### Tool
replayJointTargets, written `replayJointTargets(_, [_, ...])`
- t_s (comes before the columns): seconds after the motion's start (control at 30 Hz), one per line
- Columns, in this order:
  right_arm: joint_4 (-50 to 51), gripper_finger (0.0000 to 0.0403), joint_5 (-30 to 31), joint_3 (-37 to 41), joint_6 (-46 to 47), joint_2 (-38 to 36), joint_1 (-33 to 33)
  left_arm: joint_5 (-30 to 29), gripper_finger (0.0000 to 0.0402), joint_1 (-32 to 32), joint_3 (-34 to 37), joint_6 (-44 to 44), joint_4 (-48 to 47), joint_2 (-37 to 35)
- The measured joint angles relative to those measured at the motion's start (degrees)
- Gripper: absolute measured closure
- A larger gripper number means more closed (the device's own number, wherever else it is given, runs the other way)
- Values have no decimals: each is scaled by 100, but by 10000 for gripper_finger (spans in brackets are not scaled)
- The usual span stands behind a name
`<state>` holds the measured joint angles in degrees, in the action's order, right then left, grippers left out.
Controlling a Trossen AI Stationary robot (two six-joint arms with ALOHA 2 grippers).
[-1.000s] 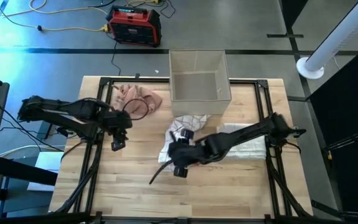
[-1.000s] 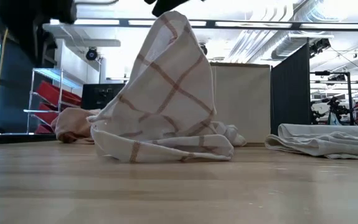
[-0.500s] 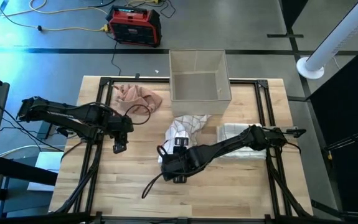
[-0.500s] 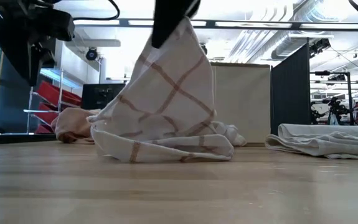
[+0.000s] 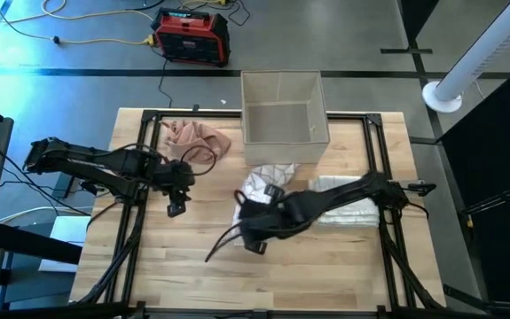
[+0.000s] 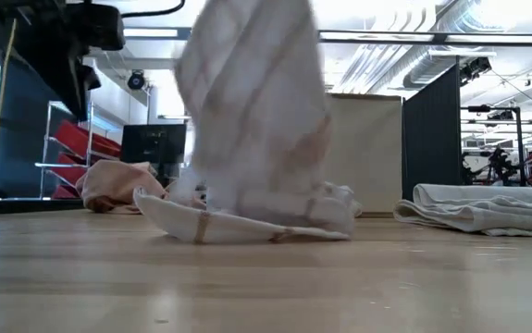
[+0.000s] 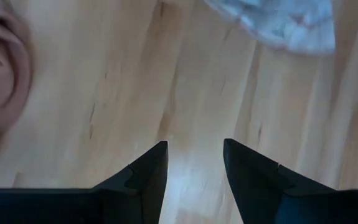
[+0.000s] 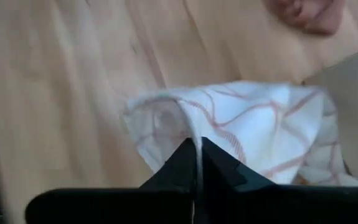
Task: Fold towel
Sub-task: Fold the white squared towel
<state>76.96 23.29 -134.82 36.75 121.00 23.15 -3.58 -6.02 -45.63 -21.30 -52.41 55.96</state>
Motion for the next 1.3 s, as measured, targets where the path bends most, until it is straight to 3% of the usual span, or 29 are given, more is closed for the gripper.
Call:
replayJointTargets(0.17, [352, 402, 621, 0, 810, -857, 599, -59, 255, 0, 0, 82, 621, 40])
replayJointTargets(0.37, [344, 402, 1541, 11, 1551, -1427, 1369, -172, 255, 0, 0, 789, 1847, 270])
replayJointTargets(0.47, [-162, 403, 1608, 11, 1356, -1655, 1471, -172, 255, 0, 0, 897, 2580, 439])
replayJointTargets(0.6, [-1081, 403, 1844, 11, 282, -1773, 1382, 48, 255, 0, 0, 860, 3390, 648])
replayJointTargets(0.73, [-925, 403, 1714, 9, -49, -1810, 1234, 536, 255, -2, -4, 896, 3728, 922])
replayJointTargets(0.93, [1382, 403, 1603, 169, 2067, -1798, 1476, 611, 255, -98, -4, 852, 3743, 1438])
replayJointTargets(1.1, [1108, 403, 1350, 1154, 2585, -2068, 1767, 530, 255, -232, -4, 1117, 3902, 2047])
replayJointTargets(1.3, [1143, 403, 834, 2161, 3396, -2126, 1934, 702, 249, -200, -4, 2379, 4620, 3040])
